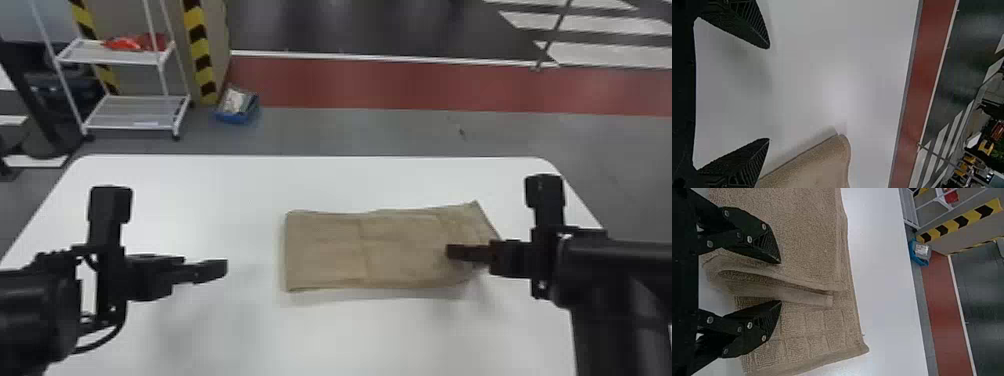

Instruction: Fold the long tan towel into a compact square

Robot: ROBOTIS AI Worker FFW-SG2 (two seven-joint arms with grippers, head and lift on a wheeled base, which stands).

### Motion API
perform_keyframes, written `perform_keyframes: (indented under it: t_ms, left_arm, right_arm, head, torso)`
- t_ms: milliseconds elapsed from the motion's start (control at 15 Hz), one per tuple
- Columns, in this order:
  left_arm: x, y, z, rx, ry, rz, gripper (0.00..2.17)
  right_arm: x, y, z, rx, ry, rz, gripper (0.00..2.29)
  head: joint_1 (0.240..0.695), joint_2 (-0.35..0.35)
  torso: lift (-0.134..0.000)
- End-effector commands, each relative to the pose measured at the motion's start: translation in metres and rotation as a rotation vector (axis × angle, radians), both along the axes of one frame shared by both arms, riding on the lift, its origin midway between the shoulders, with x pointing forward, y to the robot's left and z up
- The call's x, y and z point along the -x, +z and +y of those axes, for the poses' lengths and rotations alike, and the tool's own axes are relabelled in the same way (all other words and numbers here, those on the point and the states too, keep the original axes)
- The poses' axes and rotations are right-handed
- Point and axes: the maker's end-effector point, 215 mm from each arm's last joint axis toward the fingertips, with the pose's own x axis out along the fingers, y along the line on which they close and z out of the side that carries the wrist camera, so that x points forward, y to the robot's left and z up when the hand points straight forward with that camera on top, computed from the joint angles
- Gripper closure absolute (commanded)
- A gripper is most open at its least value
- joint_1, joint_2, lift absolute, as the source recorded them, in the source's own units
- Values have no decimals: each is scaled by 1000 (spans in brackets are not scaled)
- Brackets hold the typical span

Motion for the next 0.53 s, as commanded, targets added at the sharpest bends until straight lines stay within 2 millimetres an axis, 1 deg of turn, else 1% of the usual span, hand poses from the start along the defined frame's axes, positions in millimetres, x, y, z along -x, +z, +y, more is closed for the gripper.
perform_keyframes:
  t_ms: [0, 333, 400, 467]
  left_arm:
    - [0, 0, 1, 1, 0, 0, 39]
    - [0, 0, 1, 2, 1, -1, 39]
    - [1, -1, 1, 2, 1, 1, 39]
    - [2, -2, 1, 2, 1, 2, 39]
  right_arm:
    - [-1, 1, 3, -8, 3, -2, 826]
    - [-6, 7, 5, -12, 6, -14, 829]
    - [-7, 8, 5, -6, 6, -16, 873]
    - [-8, 8, 5, 0, 5, -15, 1031]
  head:
    - [695, -78]
    - [695, -74]
    - [695, -73]
    - [695, -73]
  torso:
    - [-125]
    - [-125]
    - [-125]
    - [-125]
